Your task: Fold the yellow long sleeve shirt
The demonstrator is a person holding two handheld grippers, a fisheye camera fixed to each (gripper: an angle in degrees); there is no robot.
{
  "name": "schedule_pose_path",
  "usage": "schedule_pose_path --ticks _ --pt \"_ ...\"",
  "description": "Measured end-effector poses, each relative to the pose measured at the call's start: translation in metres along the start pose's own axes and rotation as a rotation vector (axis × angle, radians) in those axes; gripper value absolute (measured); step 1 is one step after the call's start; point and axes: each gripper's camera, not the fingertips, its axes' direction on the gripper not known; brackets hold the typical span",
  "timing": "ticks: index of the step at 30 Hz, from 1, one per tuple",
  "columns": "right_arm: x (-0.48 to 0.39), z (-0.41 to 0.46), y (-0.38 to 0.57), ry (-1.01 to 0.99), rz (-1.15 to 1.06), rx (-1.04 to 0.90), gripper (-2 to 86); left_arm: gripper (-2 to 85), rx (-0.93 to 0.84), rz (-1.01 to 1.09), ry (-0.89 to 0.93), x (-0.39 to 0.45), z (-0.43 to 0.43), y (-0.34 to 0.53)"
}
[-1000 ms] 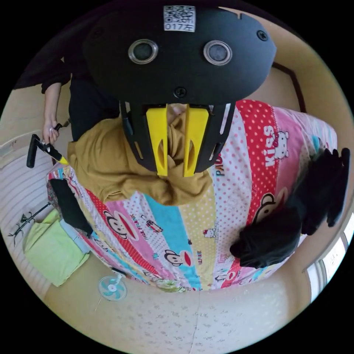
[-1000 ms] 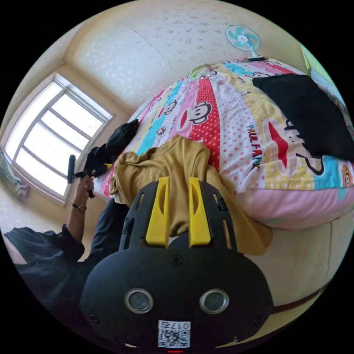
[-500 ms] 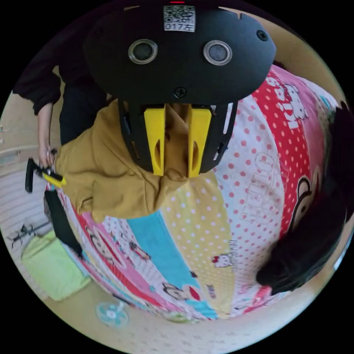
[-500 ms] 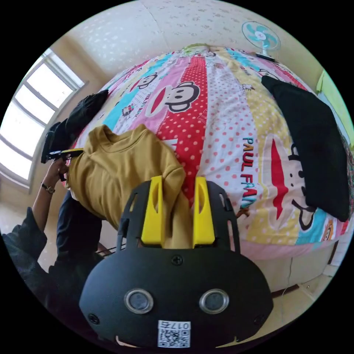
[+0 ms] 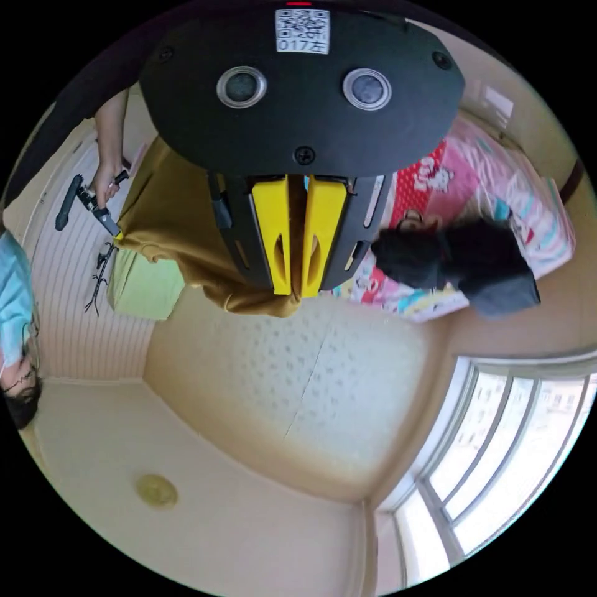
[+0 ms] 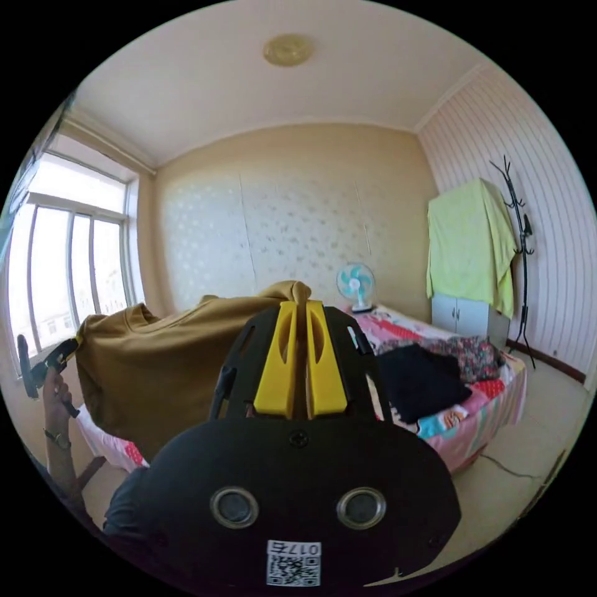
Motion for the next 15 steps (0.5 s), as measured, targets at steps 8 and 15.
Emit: schedule_pose_path --ticks 8,15 --pt "-0.063 0.222 -0.089 0.071 -0.282 0.038 4.2 3.6 -0.15 0.058 -0.063 -0.036 0.152 -0.129" --pt "-0.047 0.432 -0.013 -0.051 -0.214 -0.61 8.0 7.7 -0.61 0.121 -0.225 -0.115 0.348 -0.061"
